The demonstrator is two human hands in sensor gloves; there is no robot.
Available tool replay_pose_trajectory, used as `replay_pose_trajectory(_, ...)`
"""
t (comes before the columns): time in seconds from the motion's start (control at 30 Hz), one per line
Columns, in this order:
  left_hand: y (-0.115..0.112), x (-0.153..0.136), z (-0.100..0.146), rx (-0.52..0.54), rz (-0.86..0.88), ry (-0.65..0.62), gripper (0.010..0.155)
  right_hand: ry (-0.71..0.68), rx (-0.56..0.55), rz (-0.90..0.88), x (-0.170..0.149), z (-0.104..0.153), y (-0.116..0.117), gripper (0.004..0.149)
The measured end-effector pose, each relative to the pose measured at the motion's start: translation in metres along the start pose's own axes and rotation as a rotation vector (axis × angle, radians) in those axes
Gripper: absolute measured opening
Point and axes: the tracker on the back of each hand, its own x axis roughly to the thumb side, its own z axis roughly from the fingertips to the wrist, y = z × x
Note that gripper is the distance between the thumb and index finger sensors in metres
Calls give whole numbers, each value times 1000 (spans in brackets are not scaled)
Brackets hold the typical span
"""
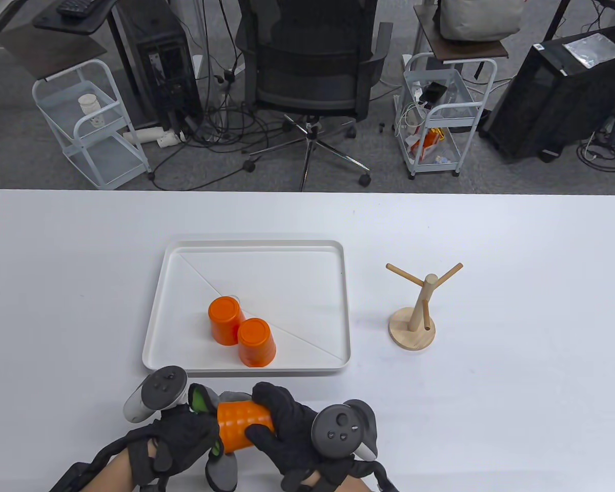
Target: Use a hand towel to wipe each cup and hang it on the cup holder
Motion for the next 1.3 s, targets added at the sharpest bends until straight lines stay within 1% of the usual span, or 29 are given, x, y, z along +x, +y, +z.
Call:
replay_pose_trajectory(0.1,1,-3,0,-15,72,-34,91,-26,7,11,3,0,1,74)
replay_pose_trajectory(0.17,2,-3,0,-10,77,-34,89,-31,3,20,4,0,0,75)
replay_pose_trajectory(0.23,2,-1,1,10,26,-2,86,-25,2,18,3,0,0,75)
replay_pose_trajectory(0.33,0,5,2,31,-70,32,85,1,2,-19,1,0,0,75)
replay_pose_trajectory(0.67,-11,28,2,60,-481,152,81,159,1,-211,-14,-1,-1,78)
replay_pose_trajectory(0.8,-14,31,2,66,-554,169,80,219,3,-287,-20,-1,-1,80)
replay_pose_trajectory(0.87,-15,31,2,69,-555,169,81,229,4,-317,-22,-1,-1,80)
replay_pose_trajectory(1.0,-12,30,4,72,-511,145,83,213,-3,-316,-22,-1,-3,79)
replay_pose_trajectory(1.1,-10,29,6,92,-454,111,88,189,-19,-305,-22,-1,-6,78)
replay_pose_trajectory(1.3,-4,32,13,138,-337,20,96,115,-89,-229,-15,0,-17,75)
